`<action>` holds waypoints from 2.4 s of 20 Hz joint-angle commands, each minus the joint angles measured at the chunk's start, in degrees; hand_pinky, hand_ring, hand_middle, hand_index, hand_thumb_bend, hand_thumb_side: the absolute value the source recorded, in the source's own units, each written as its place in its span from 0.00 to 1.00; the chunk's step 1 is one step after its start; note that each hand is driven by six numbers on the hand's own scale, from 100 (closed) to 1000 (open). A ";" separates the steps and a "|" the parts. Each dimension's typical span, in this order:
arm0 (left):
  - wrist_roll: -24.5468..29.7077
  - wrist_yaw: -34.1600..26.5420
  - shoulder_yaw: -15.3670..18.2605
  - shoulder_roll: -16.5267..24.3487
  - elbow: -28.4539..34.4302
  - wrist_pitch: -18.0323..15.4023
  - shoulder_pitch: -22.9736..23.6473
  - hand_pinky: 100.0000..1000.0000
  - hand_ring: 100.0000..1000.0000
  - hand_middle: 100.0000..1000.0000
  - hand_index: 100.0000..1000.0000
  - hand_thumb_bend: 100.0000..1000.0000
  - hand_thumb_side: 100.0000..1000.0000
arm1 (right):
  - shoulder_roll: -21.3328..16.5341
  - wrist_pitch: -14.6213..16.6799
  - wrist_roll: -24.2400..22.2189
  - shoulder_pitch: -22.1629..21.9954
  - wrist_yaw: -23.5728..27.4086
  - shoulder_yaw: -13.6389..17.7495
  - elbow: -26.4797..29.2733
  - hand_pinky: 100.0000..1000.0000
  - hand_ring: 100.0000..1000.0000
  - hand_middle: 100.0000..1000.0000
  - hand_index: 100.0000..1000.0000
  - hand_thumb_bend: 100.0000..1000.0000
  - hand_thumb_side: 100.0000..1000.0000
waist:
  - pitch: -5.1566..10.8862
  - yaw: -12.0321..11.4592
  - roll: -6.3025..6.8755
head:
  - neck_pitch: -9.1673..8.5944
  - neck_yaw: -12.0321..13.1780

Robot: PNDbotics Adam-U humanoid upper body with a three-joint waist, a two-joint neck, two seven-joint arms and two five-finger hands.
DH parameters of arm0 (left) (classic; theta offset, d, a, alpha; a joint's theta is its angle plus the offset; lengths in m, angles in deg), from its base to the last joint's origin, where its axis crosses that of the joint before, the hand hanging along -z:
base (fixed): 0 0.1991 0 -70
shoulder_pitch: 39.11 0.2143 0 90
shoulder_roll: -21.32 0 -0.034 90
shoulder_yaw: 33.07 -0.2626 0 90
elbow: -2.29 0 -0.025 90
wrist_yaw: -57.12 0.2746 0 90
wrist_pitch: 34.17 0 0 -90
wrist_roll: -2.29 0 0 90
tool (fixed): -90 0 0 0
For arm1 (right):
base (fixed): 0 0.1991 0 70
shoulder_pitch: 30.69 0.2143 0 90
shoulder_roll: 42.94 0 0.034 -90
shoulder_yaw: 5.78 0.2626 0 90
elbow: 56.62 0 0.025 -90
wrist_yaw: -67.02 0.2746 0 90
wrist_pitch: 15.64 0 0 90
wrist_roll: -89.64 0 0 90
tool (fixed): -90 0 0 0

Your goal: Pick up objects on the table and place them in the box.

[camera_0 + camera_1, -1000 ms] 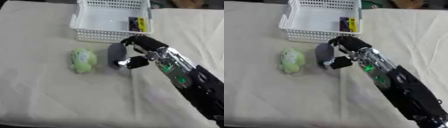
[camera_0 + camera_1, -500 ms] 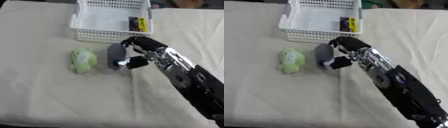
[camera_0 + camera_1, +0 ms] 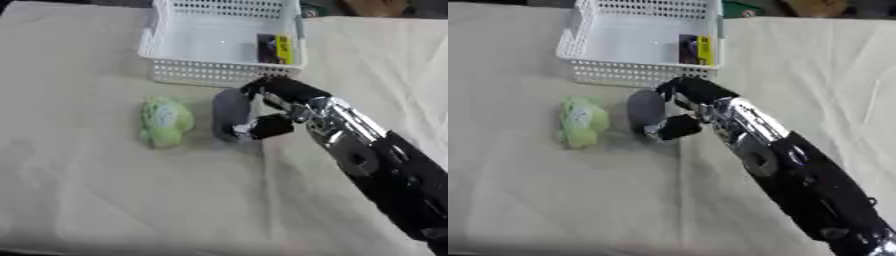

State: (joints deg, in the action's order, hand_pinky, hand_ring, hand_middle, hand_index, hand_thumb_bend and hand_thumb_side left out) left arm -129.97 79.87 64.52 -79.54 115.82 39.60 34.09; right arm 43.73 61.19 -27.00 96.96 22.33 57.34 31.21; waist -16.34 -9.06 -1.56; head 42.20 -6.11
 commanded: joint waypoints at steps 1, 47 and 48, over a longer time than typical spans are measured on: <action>0.20 0.31 0.00 0.52 1.06 0.10 -0.77 0.57 0.49 0.55 0.63 0.00 0.77 | -0.04 -0.33 0.44 1.16 0.89 0.47 -0.10 0.92 0.90 0.72 0.88 0.52 0.79 | 0.74 -0.09 0.22 | -0.63 -0.08; 0.15 1.00 0.07 0.88 1.06 0.60 -0.39 0.57 0.49 0.55 0.63 0.00 0.77 | -8.00 -7.69 3.83 1.90 3.51 3.14 16.85 0.92 0.85 0.44 0.65 0.25 0.70 | 1.47 0.24 -0.24 | 0.03 0.30; 0.17 1.00 0.05 0.89 1.06 0.60 -0.38 0.57 0.49 0.55 0.63 0.00 0.77 | -8.33 -7.99 3.68 2.18 3.76 3.37 17.47 0.92 0.85 0.44 0.65 0.24 0.70 | 1.48 0.24 -0.25 | 0.07 0.28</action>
State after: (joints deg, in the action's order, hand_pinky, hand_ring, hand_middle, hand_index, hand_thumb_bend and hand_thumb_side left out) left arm -129.84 80.59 64.51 -79.56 115.82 40.02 33.90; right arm 37.14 53.69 -23.21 98.02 25.44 59.65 46.52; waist -16.22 -8.80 -1.91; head 42.25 -5.91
